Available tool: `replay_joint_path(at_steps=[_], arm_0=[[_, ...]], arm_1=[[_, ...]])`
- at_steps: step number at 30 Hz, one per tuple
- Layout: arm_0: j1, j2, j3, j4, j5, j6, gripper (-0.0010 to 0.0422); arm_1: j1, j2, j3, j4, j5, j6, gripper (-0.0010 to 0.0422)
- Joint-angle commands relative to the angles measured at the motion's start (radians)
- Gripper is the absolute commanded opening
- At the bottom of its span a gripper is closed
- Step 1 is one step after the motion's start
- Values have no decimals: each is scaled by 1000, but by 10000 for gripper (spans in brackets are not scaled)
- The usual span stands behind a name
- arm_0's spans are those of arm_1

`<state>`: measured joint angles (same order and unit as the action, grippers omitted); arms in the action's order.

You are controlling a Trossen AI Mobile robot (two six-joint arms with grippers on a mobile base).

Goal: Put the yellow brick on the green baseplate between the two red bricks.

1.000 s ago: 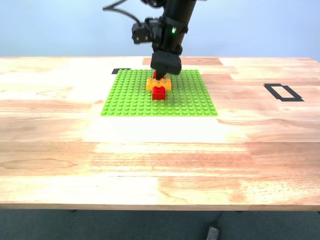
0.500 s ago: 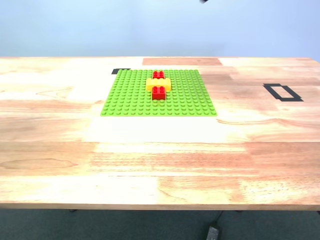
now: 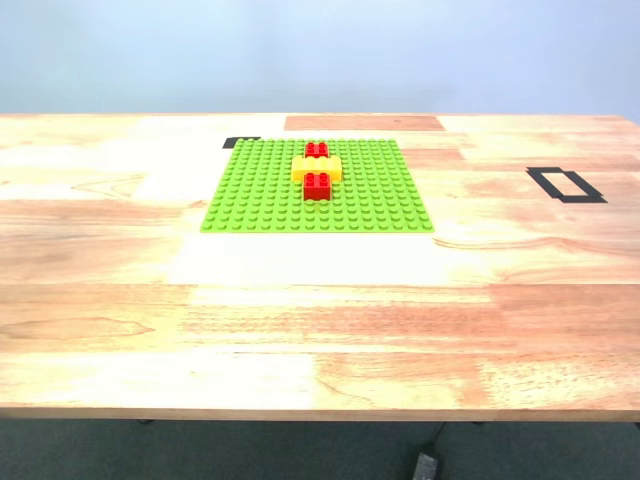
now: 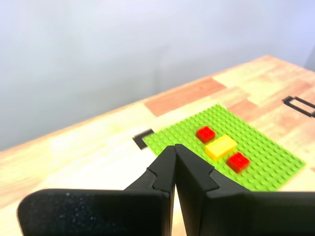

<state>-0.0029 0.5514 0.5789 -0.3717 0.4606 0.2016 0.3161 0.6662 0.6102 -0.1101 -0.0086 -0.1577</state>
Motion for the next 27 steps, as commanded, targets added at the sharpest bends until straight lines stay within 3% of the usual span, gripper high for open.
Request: replay_joint_path(at_steps=[1,4,9,12,21,27], arm_0=[[0,-63,-111,152,-100,-87,0],[0,-142,-211,245,-179,-134,0],[0,-238,-340,299,-277,-174,0],[0,-289,-397,314,-278,-223,0],[0,-446,-535,305,-305,-186,0],[0,-458,-537,312,-305,-179,0]], arm_1=[[-23,-138,-155,76,63,58,15],[-26,-245,-270,116,119,121,15],[-25,-373,-390,114,306,129,13],[-24,-439,-445,114,305,122,3],[-25,-659,-555,23,349,162,-1],[-27,-639,-554,24,401,151,-1]])
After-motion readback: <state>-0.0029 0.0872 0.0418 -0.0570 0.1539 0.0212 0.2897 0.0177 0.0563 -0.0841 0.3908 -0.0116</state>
